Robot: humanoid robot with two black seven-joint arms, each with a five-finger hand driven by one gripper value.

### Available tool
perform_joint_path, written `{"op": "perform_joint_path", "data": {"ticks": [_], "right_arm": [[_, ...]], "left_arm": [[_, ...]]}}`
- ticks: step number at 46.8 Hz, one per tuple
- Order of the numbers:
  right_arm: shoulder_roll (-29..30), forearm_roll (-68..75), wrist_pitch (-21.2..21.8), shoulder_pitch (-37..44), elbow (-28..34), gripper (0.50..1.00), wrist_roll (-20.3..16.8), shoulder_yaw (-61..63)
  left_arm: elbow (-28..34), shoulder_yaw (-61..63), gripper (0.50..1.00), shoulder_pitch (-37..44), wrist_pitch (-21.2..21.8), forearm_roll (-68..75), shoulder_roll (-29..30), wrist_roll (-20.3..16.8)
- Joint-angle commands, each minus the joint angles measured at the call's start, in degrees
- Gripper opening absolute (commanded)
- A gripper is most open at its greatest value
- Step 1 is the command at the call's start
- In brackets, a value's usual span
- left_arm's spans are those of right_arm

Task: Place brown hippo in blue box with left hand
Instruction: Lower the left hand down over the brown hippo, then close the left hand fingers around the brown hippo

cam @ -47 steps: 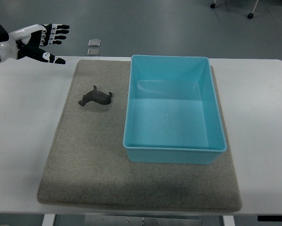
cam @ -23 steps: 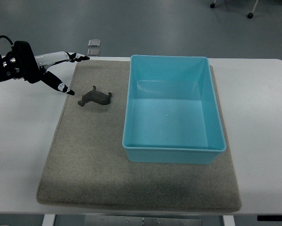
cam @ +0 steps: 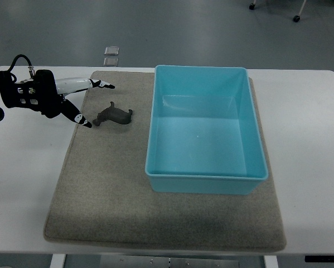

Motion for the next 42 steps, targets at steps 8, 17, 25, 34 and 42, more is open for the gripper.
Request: {"op": "perform_joint_path", "data": {"ticks": [8, 17, 25, 34, 42], "right_arm": [[0.0, 0.0, 0.0, 0.0, 0.0, 0.936, 0.0, 0.0], [0.0, 0.0, 0.0, 0.0, 0.0, 0.936, 0.0, 0.0], [0.0, 0.0, 0.0, 0.0, 0.0, 0.936, 0.0, 0.0], [0.0, 0.0, 0.0, 0.0, 0.0, 0.936, 0.0, 0.0], [0.0, 0.0, 0.0, 0.0, 0.0, 0.936, 0.0, 0.0]], "left_arm": [[-1.2, 2.4, 0.996, -0.4, 5.3, 0.5, -0.2, 0.0], [-0.7, 2.5, 0.996, -0.3, 5.3, 0.5, -4.0, 0.1], [0.9, 4.4, 0.996, -1.7, 5.3, 0.4, -6.0, 0.3], [3.0, 6.3, 0.979, -3.2, 6.0, 0.4, -6.7, 0.2], [3.3, 6.4, 0.926, -3.2, 6.0, 0.5, -6.8, 0.3]]}}
